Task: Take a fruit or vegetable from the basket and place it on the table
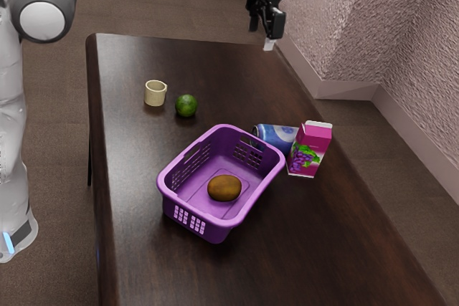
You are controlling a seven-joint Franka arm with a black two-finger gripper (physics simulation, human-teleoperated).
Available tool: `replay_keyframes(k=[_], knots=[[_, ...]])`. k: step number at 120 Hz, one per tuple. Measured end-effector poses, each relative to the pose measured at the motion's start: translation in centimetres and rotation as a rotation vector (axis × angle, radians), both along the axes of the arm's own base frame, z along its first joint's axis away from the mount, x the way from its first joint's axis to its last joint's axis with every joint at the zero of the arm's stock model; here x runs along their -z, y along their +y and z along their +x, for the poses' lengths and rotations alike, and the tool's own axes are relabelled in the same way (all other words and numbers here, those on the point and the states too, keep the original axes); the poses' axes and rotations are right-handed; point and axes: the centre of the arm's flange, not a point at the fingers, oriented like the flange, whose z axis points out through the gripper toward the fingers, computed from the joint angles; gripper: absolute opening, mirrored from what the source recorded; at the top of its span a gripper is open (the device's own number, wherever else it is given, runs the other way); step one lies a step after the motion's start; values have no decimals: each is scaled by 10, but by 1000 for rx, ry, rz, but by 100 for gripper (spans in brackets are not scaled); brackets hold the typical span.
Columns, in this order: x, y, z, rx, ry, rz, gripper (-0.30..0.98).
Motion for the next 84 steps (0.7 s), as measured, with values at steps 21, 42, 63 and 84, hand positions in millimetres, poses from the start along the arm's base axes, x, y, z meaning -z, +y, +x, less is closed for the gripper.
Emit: replay_keyframes(k=[21, 42, 63, 84], knots=[[1, 10, -3, -13, 14, -1, 69], [-97, -17, -37, 35, -164, 18, 69], [-45, -70, 2, 138, -41, -20, 69], [-15, -131, 16, 253, 27, -37, 69]])
